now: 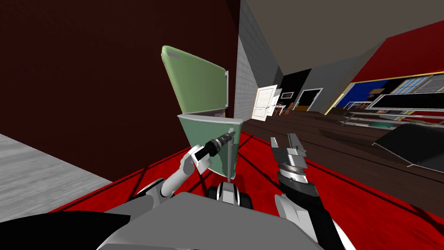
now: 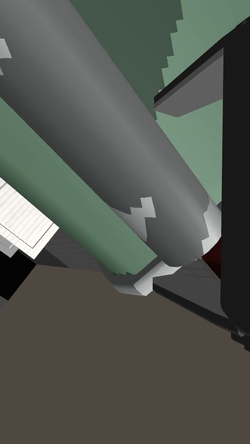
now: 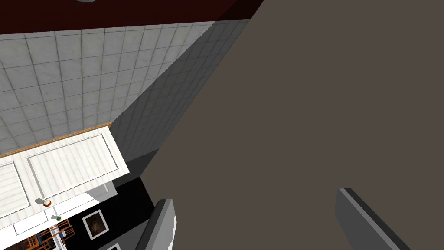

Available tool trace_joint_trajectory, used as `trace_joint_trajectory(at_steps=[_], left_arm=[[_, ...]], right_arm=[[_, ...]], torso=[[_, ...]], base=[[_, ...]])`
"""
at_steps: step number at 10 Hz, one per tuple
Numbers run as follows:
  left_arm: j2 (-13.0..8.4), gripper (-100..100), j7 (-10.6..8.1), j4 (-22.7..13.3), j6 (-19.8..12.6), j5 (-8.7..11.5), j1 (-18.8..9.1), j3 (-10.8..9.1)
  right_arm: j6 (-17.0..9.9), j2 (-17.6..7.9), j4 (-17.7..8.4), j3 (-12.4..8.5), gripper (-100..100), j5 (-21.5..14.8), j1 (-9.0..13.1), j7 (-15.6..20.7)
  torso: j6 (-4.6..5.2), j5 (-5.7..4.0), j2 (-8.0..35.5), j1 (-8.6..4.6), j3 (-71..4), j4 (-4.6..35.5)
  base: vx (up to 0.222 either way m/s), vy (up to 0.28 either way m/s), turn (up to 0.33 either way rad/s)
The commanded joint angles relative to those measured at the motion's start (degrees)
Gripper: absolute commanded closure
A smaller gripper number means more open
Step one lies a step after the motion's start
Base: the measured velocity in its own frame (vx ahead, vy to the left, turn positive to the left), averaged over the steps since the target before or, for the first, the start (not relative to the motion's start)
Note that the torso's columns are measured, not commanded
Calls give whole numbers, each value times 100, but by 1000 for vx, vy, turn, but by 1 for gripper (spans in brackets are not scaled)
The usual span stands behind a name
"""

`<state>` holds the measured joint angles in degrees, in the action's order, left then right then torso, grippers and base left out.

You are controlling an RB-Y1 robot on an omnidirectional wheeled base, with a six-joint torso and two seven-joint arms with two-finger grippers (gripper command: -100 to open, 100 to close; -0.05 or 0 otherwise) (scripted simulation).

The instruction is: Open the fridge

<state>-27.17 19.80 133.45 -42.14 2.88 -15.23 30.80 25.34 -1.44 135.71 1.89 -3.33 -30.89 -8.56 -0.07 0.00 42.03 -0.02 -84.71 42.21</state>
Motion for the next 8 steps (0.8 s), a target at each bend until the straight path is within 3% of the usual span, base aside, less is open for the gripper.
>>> trace_joint_trajectory(at_steps=[1,2,3,4,5,6,8], left_arm=[[-113,-100,83,-497,47,176,-227,-450],[-113,-100,83,-534,47,176,-227,-546],[-164,-100,175,-751,110,292,-445,-771],[-164,-100,175,-873,110,292,-445,-908],[-164,-100,175,-1033,110,292,-445,-965],[-216,-100,268,-1199,174,408,-662,-1182],[-216,-100,268,-1439,174,408,-662,-1383]], right_arm=[[0,0,0,1,0,0,2,0],[0,0,0,0,0,0,2,0],[0,0,0,0,0,0,0,0],[0,0,0,0,0,0,2,0],[0,-1,0,0,0,0,2,0],[0,-1,0,-1,0,0,0,0],[0,-1,0,0,0,0,1,0]], torso=[[9,2,21,7,8,4],[-3,6,25,18,15,5],[-18,13,6,34,4,0],[0,11,25,30,12,4],[4,6,28,22,16,8],[-7,5,8,15,5,3],[4,2,33,6,20,10]], base=[[-147,38,-347],[-72,21,-99],[-142,16,-326],[-145,42,-398],[-66,40,-67],[-142,17,-321],[-114,20,-215]])
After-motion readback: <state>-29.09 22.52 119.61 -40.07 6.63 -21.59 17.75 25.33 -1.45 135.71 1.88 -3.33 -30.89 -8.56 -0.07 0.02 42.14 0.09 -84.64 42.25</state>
